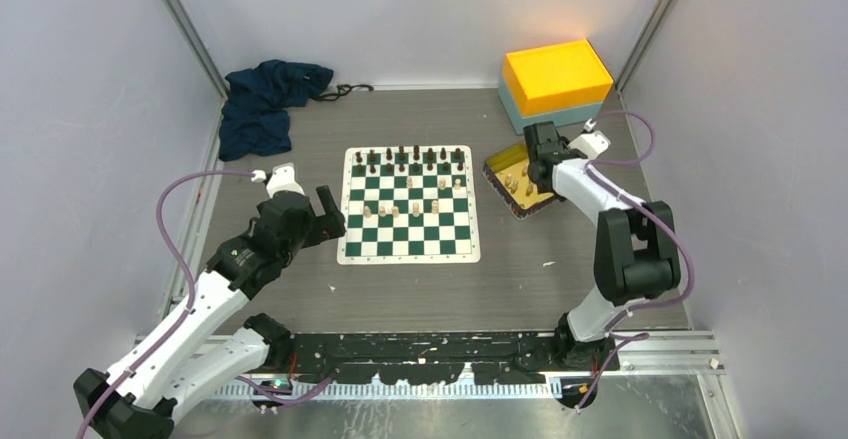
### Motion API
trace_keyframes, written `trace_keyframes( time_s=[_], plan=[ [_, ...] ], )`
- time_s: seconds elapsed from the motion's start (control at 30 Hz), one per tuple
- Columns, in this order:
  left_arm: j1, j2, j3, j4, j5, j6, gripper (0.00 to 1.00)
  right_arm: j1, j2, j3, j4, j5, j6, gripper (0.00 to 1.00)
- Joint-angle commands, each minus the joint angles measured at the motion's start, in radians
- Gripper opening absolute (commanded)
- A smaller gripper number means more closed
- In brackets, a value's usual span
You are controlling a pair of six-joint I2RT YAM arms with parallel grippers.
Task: Set up the chess pieces on the board
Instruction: Place the storage box at the center of the board, then pick up the chess piece from the chessboard.
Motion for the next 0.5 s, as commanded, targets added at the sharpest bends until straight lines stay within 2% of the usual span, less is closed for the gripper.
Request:
trace_keyframes(
  time_s=[0.0,0.1,0.17,0.3,0.47],
  plan=[
    [-0.007,-0.027,0.016,0.053,-0.027,-0.008,1.00,0.054,-0.137,0.036,-0.002,0.101,-0.098,0.64],
    [-0.007,-0.029,0.017,0.052,-0.037,-0.010,1.00,0.110,-0.166,0.056,0.017,0.085,-0.203,0.64],
    [-0.007,-0.026,0.010,0.058,-0.046,-0.015,1.00,0.136,-0.156,0.080,0.032,-0.002,-0.282,0.64],
    [-0.007,-0.006,-0.013,0.092,-0.055,-0.023,0.99,0.224,-0.079,0.142,0.037,-0.161,-0.449,0.62],
    [-0.007,0.015,-0.014,0.105,-0.058,-0.020,0.99,0.332,0.018,0.170,0.083,-0.244,-0.590,0.61]
  ],
)
